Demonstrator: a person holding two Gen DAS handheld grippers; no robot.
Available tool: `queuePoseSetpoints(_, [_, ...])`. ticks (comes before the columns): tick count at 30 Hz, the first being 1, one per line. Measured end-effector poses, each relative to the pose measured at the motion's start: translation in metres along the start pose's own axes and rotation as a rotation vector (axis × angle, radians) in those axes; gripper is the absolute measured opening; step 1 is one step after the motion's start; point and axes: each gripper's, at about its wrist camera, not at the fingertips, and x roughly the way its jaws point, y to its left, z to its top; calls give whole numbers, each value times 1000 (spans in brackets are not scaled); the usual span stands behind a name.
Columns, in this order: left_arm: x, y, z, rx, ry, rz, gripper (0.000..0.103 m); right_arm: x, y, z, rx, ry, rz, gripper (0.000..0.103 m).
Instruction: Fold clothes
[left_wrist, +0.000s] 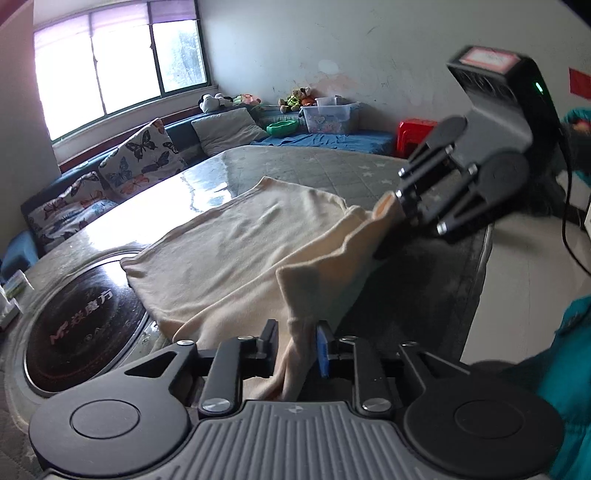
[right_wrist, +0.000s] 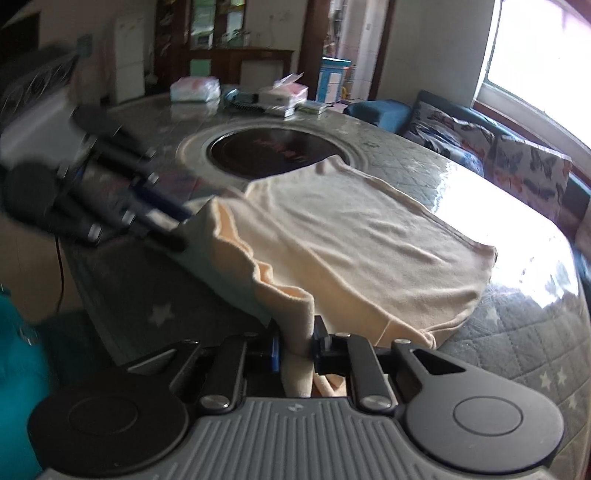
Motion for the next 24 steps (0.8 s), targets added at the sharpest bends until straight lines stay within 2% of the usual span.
queuePoseSetpoints(7, [0,-8,-16,104,15,75,27,-2,-9,8,55,-29,-12,13])
queuePoseSetpoints(10, [-2,-8,-19,112,3,82,10,-4,-5,8,56,-42,-22,12])
queuePoseSetpoints(16, [-25,-6,-12,63,-48,76,6,-15,0,8,59,-77,-34,11])
queuePoseSetpoints(24, [-79,-9,-7,-38,-91,27,6,-58,15,8,33,-96,47,11])
